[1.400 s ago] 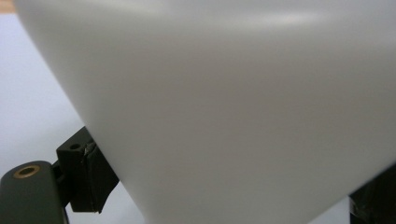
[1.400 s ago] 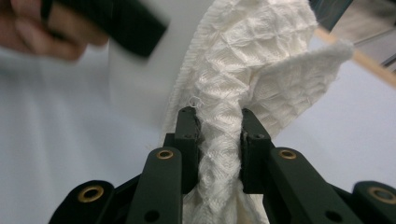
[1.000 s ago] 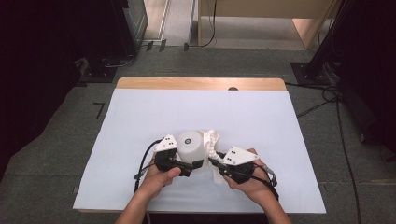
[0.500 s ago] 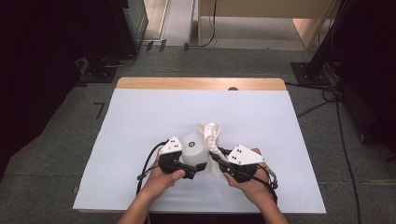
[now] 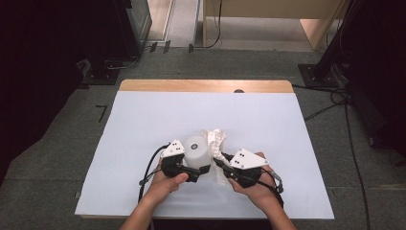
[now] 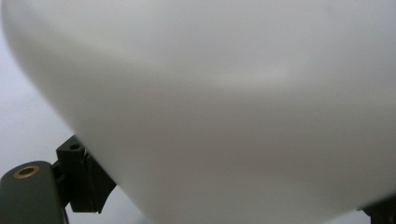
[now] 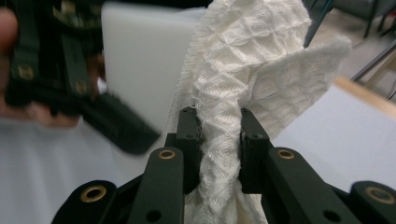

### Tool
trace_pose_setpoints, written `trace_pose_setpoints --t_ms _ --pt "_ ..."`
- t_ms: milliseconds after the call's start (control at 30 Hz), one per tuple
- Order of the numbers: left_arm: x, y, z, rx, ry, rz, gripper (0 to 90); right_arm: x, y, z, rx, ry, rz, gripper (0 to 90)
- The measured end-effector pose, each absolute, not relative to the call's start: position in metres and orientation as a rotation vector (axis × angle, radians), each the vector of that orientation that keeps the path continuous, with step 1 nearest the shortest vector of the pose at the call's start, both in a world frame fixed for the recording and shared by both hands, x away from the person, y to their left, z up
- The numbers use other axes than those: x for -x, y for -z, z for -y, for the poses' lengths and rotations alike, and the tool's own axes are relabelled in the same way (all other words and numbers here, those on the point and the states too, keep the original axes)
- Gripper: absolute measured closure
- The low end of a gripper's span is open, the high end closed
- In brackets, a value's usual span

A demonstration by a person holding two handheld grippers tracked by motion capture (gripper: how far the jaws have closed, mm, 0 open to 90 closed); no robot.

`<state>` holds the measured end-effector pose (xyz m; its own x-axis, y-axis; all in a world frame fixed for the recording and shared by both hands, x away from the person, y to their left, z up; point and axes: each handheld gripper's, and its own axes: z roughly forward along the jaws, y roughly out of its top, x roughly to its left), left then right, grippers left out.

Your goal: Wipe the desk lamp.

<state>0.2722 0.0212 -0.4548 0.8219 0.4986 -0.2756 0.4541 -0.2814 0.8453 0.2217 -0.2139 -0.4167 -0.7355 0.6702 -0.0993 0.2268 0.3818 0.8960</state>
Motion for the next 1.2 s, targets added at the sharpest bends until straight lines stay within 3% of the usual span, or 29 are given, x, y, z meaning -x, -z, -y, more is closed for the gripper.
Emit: trace_pose_setpoints --t_ms 333,467,667,1200 --pt "-0.277 0.450 -0.030 -1.899 -0.084 -0.723 8.0 -0.235 0.446 0.212 -0.843 -1.131 -2.386 74.6" --pt "-0.279 0.450 -0.035 -1.896 -0.135 -0.716 8.0 -0.236 0.436 0.217 -0.870 -1.197 -2.298 74.6" --pt "-0.284 0.465 -0.033 -1.986 -0.368 -0.796 7.9 -0.237 0.424 0.238 -1.018 -1.292 -2.086 74.6" --pt "-0.283 0.478 -0.031 -2.025 -0.482 -0.784 6.2 -0.237 0.425 0.245 -1.048 -1.310 -2.047 74.4"
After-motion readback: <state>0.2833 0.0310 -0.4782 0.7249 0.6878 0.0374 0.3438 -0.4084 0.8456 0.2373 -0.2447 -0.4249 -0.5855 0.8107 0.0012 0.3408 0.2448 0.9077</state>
